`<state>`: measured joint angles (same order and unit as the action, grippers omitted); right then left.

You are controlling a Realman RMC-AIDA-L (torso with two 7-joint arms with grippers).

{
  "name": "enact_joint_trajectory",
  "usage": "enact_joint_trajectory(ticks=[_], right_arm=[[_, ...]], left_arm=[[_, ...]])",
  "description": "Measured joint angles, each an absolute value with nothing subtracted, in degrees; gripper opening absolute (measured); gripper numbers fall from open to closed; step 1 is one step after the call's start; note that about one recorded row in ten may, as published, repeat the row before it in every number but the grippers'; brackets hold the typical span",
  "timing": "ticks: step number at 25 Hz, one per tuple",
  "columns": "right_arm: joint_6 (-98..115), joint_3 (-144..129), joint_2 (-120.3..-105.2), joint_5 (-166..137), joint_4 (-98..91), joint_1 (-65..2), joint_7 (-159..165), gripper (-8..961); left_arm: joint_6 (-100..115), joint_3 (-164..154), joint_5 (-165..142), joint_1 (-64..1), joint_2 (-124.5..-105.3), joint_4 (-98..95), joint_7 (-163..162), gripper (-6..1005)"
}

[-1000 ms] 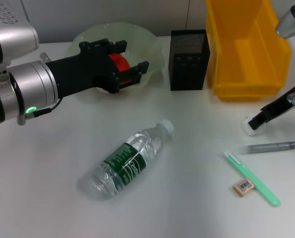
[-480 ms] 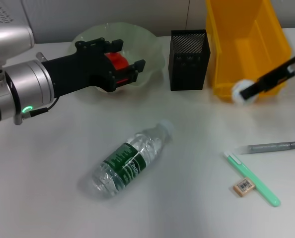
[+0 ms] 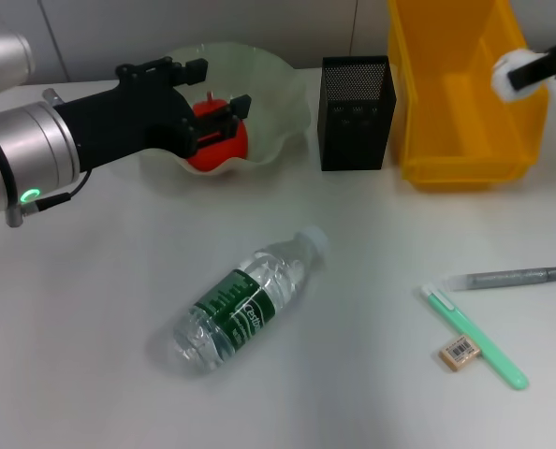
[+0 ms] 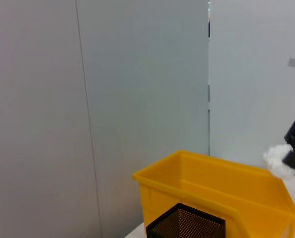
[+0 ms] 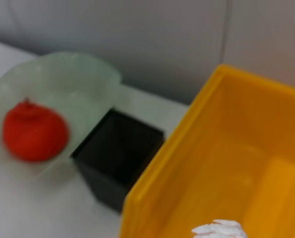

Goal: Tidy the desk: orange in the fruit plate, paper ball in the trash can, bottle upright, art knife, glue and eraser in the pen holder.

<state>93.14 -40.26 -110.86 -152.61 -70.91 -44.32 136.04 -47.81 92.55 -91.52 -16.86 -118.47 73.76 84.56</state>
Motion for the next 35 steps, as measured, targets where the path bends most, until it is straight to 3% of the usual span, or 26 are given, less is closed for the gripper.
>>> enact_joint_trajectory(ticks=[8,19,29,31,35], right_arm=[[81.05,-40.43,-108.02,-150.87,-55.72,-45.86,130.7,316],[80.24,-40.43,-106.93,-150.7,-50.54,-48.18,129.2,345],[79.7,-39.9,-106.91,-150.62,-50.13,-47.86,130.28,372],[79.67,-39.82,-106.82,-150.62,-50.36,-47.71,130.32,531],[81.34,-39.66,-107.47,-150.33,-53.31,-46.91,130.5,562]], left_arm=[[-47.81,93.47,-91.01,-16.96,-118.47,73.67,84.6,668],[-47.81,93.89,-90.96,-17.08,-118.4,73.61,84.45,670],[-49.48,94.07,-90.96,-16.95,-118.38,73.73,84.59,664],[-50.02,94.16,-90.96,-16.92,-118.38,73.74,84.56,663],[-53.25,95.36,-91.21,-17.0,-118.31,73.66,84.31,663]])
